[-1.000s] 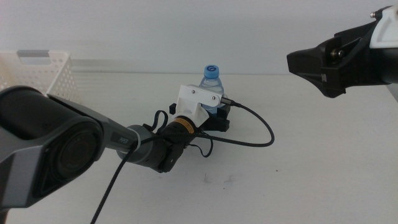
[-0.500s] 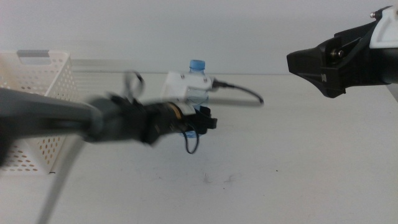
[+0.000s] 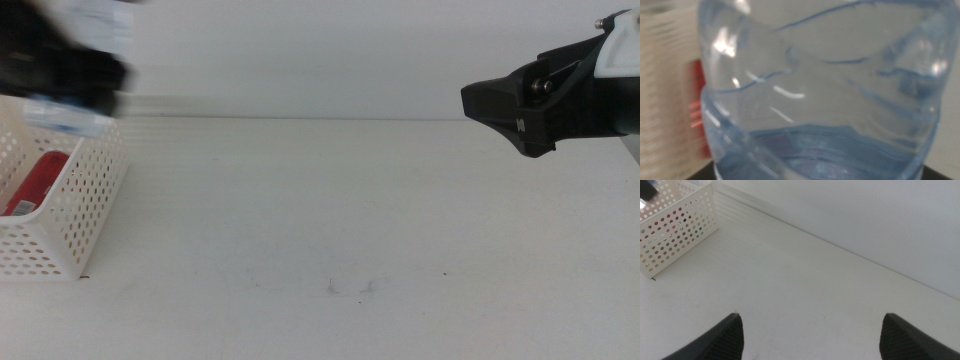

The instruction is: Use arms to grab the bottles and put them into the dustbin to the left of the table.

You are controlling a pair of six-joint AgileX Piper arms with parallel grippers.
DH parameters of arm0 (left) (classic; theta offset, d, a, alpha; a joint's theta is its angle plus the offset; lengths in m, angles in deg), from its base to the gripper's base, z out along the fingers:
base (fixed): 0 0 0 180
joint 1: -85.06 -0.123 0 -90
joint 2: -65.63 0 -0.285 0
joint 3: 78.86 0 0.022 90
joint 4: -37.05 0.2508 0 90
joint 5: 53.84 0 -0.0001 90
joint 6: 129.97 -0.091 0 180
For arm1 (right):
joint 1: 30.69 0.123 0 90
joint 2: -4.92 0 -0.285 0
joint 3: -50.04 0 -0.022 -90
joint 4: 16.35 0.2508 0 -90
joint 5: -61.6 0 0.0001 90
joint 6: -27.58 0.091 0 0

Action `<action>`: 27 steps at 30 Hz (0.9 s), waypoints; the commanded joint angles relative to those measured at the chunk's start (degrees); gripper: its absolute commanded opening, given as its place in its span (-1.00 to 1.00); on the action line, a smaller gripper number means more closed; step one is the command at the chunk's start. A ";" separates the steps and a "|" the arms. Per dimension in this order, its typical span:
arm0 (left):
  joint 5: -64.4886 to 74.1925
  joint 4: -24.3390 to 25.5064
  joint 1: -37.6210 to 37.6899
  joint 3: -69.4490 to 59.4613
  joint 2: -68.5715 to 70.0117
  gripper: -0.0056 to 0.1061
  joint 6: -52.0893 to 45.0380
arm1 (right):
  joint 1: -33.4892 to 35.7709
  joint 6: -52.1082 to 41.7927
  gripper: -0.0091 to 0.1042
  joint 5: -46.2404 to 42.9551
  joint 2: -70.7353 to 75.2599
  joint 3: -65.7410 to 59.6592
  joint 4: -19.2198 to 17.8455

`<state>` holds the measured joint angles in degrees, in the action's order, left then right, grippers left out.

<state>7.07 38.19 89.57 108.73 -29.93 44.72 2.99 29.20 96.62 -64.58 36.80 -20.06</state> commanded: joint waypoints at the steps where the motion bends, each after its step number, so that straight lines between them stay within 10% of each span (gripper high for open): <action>1: 1.49 0.57 -6.95 3.25 -0.83 -0.93 -2.40 | 0.10 -0.04 0.77 -0.28 0.20 0.17 -0.12; 20: -6.80 -1.95 -17.49 3.53 -19.29 -0.89 -8.33 | 0.10 -0.04 0.77 -0.28 0.20 0.17 -0.12; 27: -6.95 -1.95 -17.49 3.28 -21.83 -0.12 -9.53 | 0.10 -0.04 0.77 -0.28 0.20 0.17 -0.12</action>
<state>2.01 36.47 72.19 111.35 -52.49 36.06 2.99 29.20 96.62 -64.58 36.80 -20.06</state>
